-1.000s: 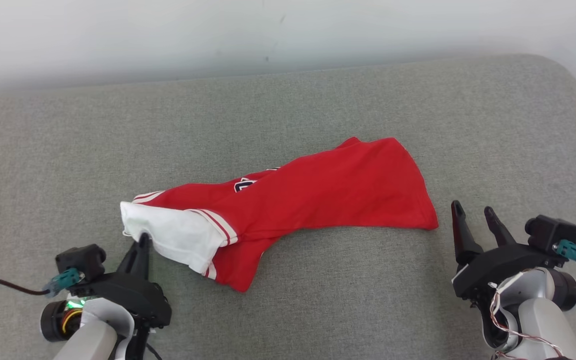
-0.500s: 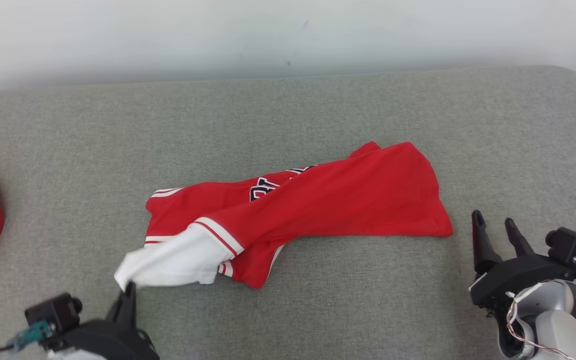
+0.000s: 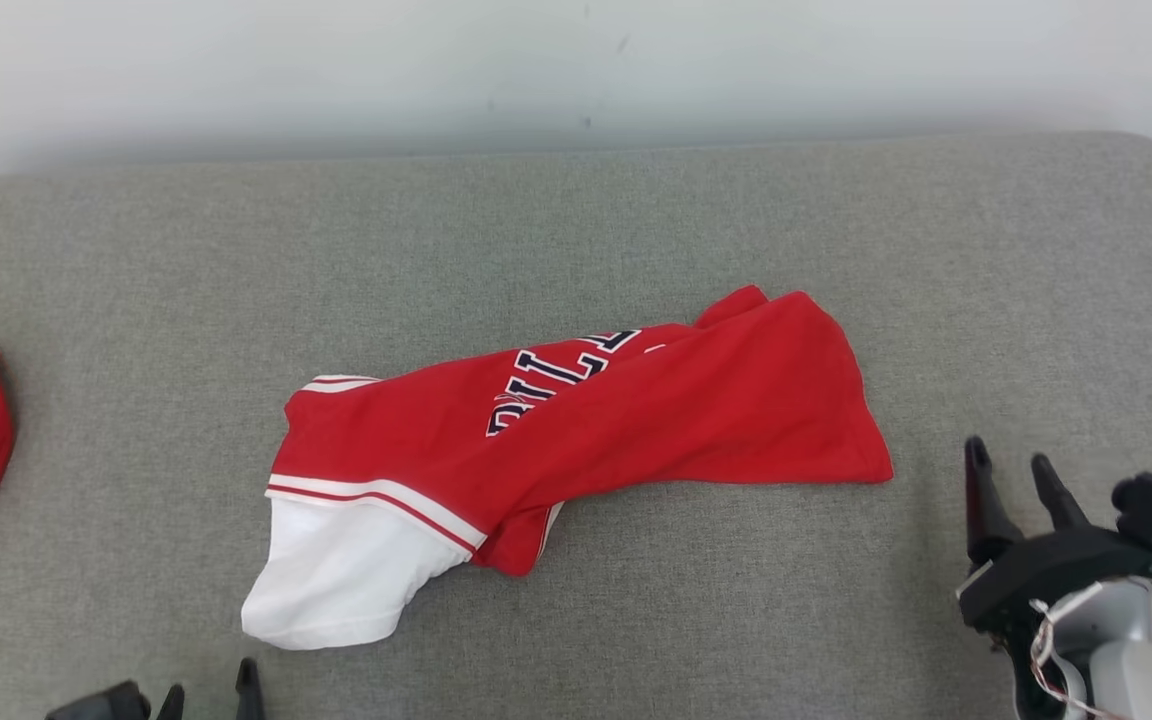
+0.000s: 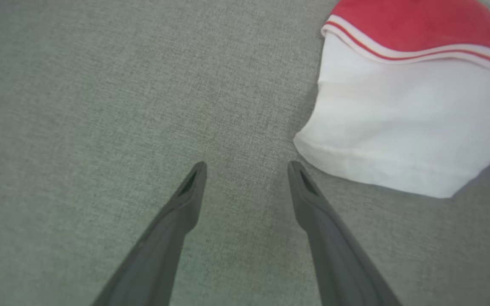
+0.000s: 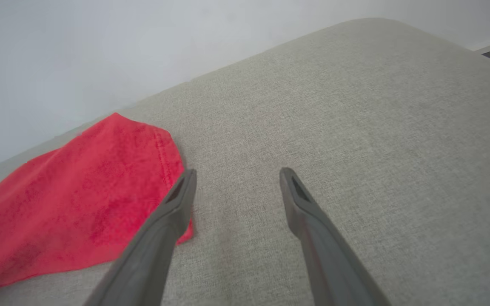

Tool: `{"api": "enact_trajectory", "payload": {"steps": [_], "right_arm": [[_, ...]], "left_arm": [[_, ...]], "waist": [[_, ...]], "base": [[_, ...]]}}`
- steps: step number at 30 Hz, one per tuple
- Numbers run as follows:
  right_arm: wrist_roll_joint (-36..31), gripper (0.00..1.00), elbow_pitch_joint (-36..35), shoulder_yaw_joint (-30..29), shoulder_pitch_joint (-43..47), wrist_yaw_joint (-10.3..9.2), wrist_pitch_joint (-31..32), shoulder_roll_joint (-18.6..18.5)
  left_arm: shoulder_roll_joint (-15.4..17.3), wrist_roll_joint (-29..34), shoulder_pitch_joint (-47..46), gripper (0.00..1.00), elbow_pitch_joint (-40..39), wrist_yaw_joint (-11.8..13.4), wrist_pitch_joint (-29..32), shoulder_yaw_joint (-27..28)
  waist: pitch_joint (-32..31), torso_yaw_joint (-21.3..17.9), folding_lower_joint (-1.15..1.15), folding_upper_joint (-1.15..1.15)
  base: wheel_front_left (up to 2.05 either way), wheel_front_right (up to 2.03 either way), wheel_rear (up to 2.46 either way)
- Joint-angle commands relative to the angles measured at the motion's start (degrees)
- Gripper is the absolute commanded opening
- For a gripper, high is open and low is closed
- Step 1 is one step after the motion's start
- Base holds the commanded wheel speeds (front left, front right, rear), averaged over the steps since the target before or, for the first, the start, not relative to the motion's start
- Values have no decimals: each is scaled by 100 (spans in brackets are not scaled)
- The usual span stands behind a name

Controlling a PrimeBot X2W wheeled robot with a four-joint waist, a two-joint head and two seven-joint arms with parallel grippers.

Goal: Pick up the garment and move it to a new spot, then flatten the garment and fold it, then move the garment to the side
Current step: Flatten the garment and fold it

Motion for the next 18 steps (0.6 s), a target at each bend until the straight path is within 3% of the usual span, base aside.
{"api": "enact_trajectory", "payload": {"steps": [1, 7, 12, 18], "right_arm": [[-60, 100, -53, -54, 136, 21, 13, 0], [-122, 100, -442, -83, 529, 21, -445, 1], [-288, 100, -503, 155, 748, 21, -777, 0], [-487, 100, -259, 454, 700, 21, -627, 0]], "left_arm": [[-16, 16, 99, 100, 40, 15, -97, 31], [85, 368, 133, 100, 115, -91, -770, 86], [9, 682, -59, 100, 330, -368, -1128, -23], [-104, 1014, -318, 100, 953, -750, -1239, -284]], "waist": [[-43, 4, 0, 0], [-173, 61, 0, 0], [-260, 79, 0, 0], [-281, 102, 0, 0]], "base": [[0, 0, 0], [0, 0, 0], [0, 0, 0], [0, 0, 0]]}}
